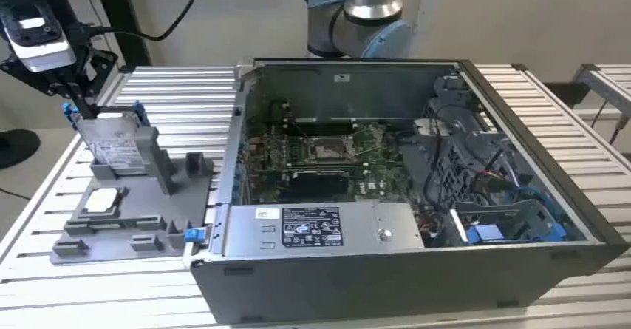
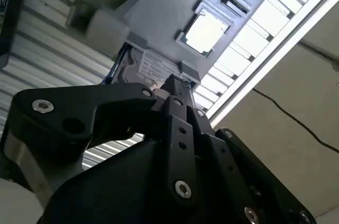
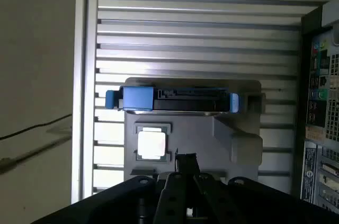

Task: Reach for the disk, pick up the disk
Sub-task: 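Reach for the disk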

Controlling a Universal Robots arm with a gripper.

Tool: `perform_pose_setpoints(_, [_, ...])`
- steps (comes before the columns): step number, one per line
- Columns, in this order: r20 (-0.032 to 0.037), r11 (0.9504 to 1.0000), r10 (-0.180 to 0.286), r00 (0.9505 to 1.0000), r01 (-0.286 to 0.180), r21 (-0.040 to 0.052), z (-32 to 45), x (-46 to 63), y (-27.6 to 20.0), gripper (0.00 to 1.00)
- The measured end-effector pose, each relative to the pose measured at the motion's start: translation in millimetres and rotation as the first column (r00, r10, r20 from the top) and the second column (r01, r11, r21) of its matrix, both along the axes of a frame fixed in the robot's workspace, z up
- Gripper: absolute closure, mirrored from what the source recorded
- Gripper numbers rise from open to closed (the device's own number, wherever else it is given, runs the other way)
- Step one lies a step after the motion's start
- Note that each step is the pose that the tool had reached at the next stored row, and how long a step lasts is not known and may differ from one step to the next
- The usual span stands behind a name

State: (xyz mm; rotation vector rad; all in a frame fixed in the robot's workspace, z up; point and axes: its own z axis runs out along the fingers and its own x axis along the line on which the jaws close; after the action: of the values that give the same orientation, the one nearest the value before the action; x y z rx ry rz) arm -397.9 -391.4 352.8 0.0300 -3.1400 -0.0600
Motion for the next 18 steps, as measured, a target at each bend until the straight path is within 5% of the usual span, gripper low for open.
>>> perform_pose_setpoints(15, [-0.0001,1.0,0.0,1.0,0.0,-0.0001,0.1,0.0,0.4,1.0])
perform_pose_setpoints(18, [0.0,1.0,0.0,1.0,0.0,0.0,0.0,0.0,7.9,1.0])
